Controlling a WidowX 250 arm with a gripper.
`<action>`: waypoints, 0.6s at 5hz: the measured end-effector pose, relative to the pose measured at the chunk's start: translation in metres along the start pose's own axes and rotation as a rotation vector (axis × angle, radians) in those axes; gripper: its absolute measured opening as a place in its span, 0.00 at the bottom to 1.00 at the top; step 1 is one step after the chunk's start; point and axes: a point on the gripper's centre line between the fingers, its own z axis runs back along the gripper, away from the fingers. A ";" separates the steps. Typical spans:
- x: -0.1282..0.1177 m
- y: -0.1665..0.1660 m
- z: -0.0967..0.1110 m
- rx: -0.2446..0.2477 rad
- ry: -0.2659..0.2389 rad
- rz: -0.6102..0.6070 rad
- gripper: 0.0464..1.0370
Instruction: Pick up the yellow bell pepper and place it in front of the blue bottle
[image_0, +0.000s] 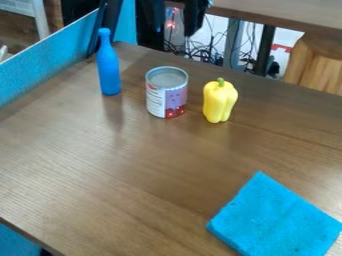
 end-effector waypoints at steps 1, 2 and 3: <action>-0.002 -0.023 -0.014 0.012 0.008 -0.071 0.97; 0.002 -0.040 -0.024 0.003 -0.003 -0.112 0.97; 0.005 -0.046 -0.034 -0.008 -0.003 -0.123 0.97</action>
